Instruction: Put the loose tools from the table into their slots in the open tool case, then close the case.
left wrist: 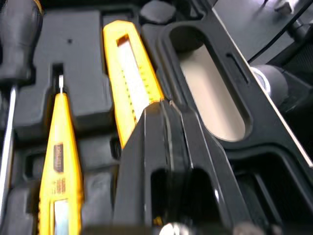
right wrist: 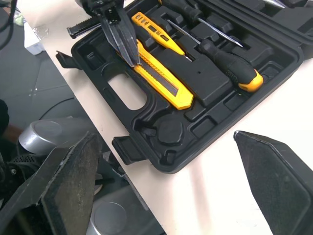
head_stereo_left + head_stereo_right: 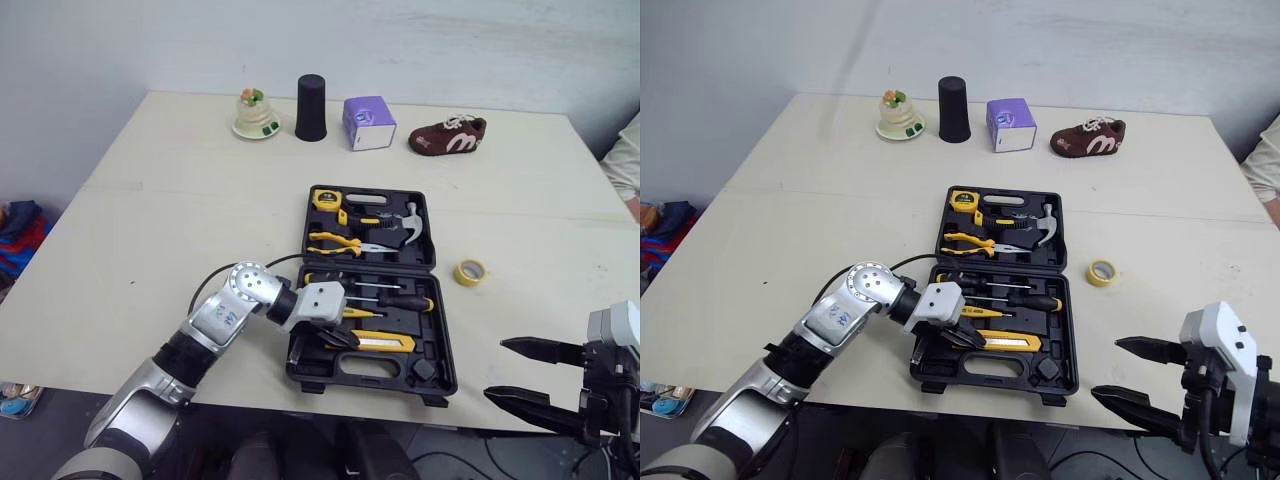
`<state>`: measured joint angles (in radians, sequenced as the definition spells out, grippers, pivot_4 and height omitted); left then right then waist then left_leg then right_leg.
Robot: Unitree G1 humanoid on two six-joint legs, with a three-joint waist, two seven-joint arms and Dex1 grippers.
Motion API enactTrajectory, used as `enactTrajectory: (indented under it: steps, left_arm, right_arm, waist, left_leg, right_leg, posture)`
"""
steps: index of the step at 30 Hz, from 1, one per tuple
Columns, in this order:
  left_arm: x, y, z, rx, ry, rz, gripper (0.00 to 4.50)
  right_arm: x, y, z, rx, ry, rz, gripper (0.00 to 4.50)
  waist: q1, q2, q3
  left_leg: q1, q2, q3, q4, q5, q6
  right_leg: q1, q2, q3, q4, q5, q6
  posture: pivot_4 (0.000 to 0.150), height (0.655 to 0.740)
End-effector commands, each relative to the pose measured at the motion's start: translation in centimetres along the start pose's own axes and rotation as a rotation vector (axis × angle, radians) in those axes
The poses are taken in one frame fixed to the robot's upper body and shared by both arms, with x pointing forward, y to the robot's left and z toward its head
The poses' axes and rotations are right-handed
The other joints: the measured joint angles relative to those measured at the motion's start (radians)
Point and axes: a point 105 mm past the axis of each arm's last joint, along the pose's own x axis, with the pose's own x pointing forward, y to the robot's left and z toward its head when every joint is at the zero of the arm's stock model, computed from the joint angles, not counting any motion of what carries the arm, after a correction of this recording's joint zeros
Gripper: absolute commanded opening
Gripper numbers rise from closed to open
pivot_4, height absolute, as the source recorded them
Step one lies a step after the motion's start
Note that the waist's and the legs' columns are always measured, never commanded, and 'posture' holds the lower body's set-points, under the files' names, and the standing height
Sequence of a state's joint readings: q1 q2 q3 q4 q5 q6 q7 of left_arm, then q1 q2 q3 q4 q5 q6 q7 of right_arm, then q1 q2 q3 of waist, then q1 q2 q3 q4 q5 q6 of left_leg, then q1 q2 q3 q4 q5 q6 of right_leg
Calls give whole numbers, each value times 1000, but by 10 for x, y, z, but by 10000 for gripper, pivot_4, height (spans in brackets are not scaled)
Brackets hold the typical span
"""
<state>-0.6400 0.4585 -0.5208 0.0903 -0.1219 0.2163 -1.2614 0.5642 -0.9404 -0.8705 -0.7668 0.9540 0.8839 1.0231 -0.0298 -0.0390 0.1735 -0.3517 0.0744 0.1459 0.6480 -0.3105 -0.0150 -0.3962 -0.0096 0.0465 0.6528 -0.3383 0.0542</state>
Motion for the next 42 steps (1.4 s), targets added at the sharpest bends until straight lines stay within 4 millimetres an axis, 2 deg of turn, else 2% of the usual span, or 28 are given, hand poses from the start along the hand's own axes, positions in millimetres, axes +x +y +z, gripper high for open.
enactTrajectory:
  steps: [1, 3, 5, 7, 8, 10, 13, 14, 15, 16, 19, 22, 23, 25, 28, 30, 32, 35, 38, 42]
  left_arm:
    - [8, -10, -31, -88, 110, -37, 420]
    - [7, -5, -27, -91, 81, -10, 420]
    - [1, 1, -9, -124, -32, 16, 420]
    - [-14, 4, 15, -193, -191, 31, 6444]
    - [-26, 6, 23, -247, -259, 55, 7537]
    - [-48, 8, 34, -311, -349, 116, 17653]
    - [-85, 9, 34, -361, -407, 270, 30813]
    - [-96, 8, 30, -384, -410, 321, 34033]
    - [-115, 6, 18, -405, -396, 407, 37454]
    - [-133, 3, 6, -426, -370, 500, 44246]
    - [-174, -6, -24, -481, -282, 694, 44246]
    - [-213, -18, -77, -525, -41, 878, 44246]
    - [-223, -21, -85, -539, -14, 916, 44246]
    - [-233, -20, -85, -543, -39, 952, 44246]
    - [-234, -15, -68, -485, -86, 935, 44246]
    - [-225, -11, -50, -444, -157, 874, 44246]
    - [-210, -5, -24, -393, -257, 788, 44246]
    - [-186, 5, 4, -307, -303, 687, 44246]
    - [-161, 12, 44, -205, -366, 552, 44246]
    - [-140, 11, 83, -105, -417, 401, 44246]
  right_arm:
    - [-1, -3, 1, -20, 0, -9, 45000]
    - [-1, -6, 1, -29, -3, -26, 45000]
    - [-2, -12, 1, -48, -7, -64, 45000]
    - [-4, -21, 0, -55, -18, -113, 45000]
    - [-6, -27, 1, -58, -26, -146, 45000]
    - [-9, -38, 2, -72, -40, -202, 45000]
    - [-19, -56, 2, -91, -54, -293, 45000]
    - [-23, -61, 1, -94, -55, -317, 45000]
    - [-31, -69, 1, -96, -56, -353, 45000]
    - [-41, -77, 0, -93, -59, -396, 45000]
    - [-64, -95, -5, -75, -60, -494, 45000]
    - [-85, -109, -17, -47, -44, -574, 45000]
    - [-90, -113, -20, -43, -37, -592, 45000]
    - [-96, -120, -24, -42, -26, -613, 45000]
    - [-101, -129, -23, -48, -26, -613, 45000]
    - [-93, -132, -16, -69, -23, -554, 45000]
    - [-72, -130, -3, -128, 1, -449, 45000]
    - [-40, -132, 18, -233, 42, -334, 45000]
    - [-11, -137, 41, -321, 80, -240, 45000]
    - [18, -144, 52, -411, 198, -153, 45000]
  waist:
    - [-1, 0, 0]
    - [0, 0, -1]
    - [0, 0, -1]
    - [-2, 0, -1]
    - [-3, 0, 0]
    - [-6, 0, 1]
    - [-4, 1, 1]
    - [-5, 1, 1]
    - [-7, 1, 1]
    - [-8, 1, 1]
    - [-10, 1, 1]
    - [-8, 0, 2]
    - [-7, 0, 2]
    - [-2, 0, 2]
    - [1, 0, 2]
    - [0, 0, 2]
    - [-1, 0, 2]
    - [-8, 1, 3]
    - [-17, 4, 4]
    - [-25, 6, 7]
  left_leg:
    - [1, 0, 0, 0, -1, 1]
    - [1, 0, 0, 0, -1, 2]
    - [1, 0, 0, 1, -1, 2]
    - [0, 0, 0, 1, -1, 2]
    - [0, 0, 0, 1, -1, 2]
    - [-1, 1, 0, 2, -1, 0]
    - [-4, 1, 0, 3, 4, -7]
    - [-4, 1, 0, 2, 4, -7]
    - [-4, 1, 0, 2, 4, -7]
    - [-3, 1, 0, 1, 4, -7]
    - [-3, 1, 1, 1, 4, -7]
    - [-3, 0, 1, 1, 4, -7]
    - [-3, 0, 1, 0, 3, -5]
    - [-3, 0, 1, -1, 0, -1]
    - [-4, -1, 2, 0, -2, 1]
    - [-5, -2, 4, 0, -2, 1]
    - [-5, -2, 4, 0, -2, 0]
    - [-4, -2, 4, 2, -1, -2]
    - [-4, -2, 4, 3, 1, -3]
    - [-4, -1, 3, 3, 4, -7]
  right_leg:
    - [1, 0, 0, 0, 0, 0]
    - [2, 0, 0, -1, 0, 0]
    - [2, -1, 0, -1, 0, 0]
    - [1, -1, 0, 0, 0, 0]
    - [0, -1, 0, 0, 0, 0]
    - [-4, 0, -1, 1, 0, 0]
    - [-11, 0, -1, 4, 0, 0]
    - [-11, 0, -1, 4, 0, 0]
    - [-11, 0, -1, 4, 0, 0]
    - [-11, 0, -1, 4, 0, 0]
    - [-12, 0, 0, 4, 0, -1]
    - [-12, 0, 0, 3, 0, -1]
    - [-12, -1, 0, 2, 0, -1]
    - [-12, -1, 0, 1, 0, -1]
    - [-12, -5, -2, 0, 0, -1]
    - [-12, -7, -3, 0, 0, -1]
    - [-12, -7, -3, 0, 0, 0]
    - [-12, -7, -3, 2, 0, 0]
    - [-12, -5, -2, 3, 1, 1]
    - [-13, -1, -1, 5, 0, 1]
  posture:
    - [1500, 7339]
    - [1500, 7339]
    - [1500, 7339]
    - [1500, 7339]
    - [1500, 7339]
    - [1500, 7339]
    - [1500, 7339]
    - [1500, 7339]
    - [1500, 7339]
    - [1500, 7339]
    - [1500, 7339]
    - [1500, 7339]
    - [1500, 7339]
    - [1500, 7339]
    - [1500, 7339]
    - [1500, 7339]
    - [1500, 7339]
    - [1500, 7339]
    - [1500, 7339]
    - [1500, 7339]
